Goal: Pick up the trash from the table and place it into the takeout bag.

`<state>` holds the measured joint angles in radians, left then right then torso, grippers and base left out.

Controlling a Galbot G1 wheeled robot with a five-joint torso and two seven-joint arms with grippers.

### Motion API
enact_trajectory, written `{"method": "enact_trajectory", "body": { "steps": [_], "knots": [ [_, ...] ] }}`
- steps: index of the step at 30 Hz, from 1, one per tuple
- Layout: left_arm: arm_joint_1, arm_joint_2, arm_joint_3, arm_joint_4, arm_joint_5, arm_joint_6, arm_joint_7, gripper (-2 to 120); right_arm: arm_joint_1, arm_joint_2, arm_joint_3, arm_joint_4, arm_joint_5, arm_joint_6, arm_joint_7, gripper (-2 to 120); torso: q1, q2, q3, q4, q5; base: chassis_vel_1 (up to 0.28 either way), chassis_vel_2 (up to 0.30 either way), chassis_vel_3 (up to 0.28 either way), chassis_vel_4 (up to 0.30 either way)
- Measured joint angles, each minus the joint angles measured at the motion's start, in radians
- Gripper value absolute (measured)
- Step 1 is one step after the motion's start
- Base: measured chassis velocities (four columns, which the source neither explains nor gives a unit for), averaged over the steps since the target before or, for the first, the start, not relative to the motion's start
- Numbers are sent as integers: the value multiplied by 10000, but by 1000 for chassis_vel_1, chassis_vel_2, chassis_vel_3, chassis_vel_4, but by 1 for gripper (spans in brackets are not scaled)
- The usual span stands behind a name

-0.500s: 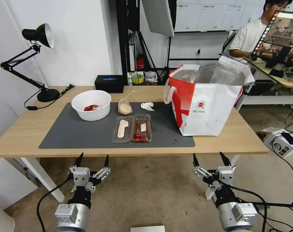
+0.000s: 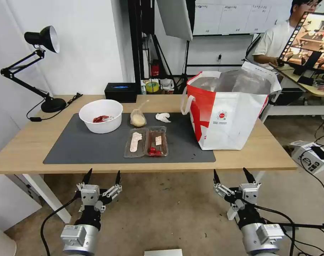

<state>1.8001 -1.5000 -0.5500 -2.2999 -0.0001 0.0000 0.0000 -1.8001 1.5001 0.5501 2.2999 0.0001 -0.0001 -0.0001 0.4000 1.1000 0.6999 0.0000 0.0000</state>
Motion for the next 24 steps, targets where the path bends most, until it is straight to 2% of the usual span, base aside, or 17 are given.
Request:
{"method": "enact_trajectory", "body": {
  "steps": [5,7,8,11,12,13,15,24],
  "knots": [
    [-73,114,37,8,-167,110,-110,100,18,-163,45,2,156,-129,-6,100,-1,0,0,0,2,0,0,0,0],
    [-433,645,199,59,-866,607,-624,100,139,-888,298,73,855,-770,-82,100,-1,0,1,0,1,0,0,0,0],
    [-433,645,199,59,-866,607,-624,100,139,-888,298,73,855,-770,-82,100,-1,0,1,0,1,0,0,0,0],
    [-1081,1606,509,155,-2156,1531,-1568,100,360,-2200,747,226,2135,-1935,-244,100,0,0,2,-1,1,0,0,0,0],
    [-1081,1606,509,155,-2156,1531,-1568,100,360,-2200,747,226,2135,-1935,-244,100,0,0,2,-1,1,0,0,0,0],
    [-1303,1933,613,188,-2602,1851,-1907,100,440,-2649,896,277,2567,-2333,-293,100,0,0,2,0,0,0,0,0,0],
    [-1600,2369,748,233,-3174,2263,-2331,100,545,-3038,1010,295,3039,-2544,-360,100,1,-1,3,-2,-2,0,0,0,0],
    [-1797,2529,855,152,-4338,1969,-2453,100,621,-3073,978,174,3272,-2278,-422,100,1,-2,2,2,1,0,0,0,0]
  ]
}}
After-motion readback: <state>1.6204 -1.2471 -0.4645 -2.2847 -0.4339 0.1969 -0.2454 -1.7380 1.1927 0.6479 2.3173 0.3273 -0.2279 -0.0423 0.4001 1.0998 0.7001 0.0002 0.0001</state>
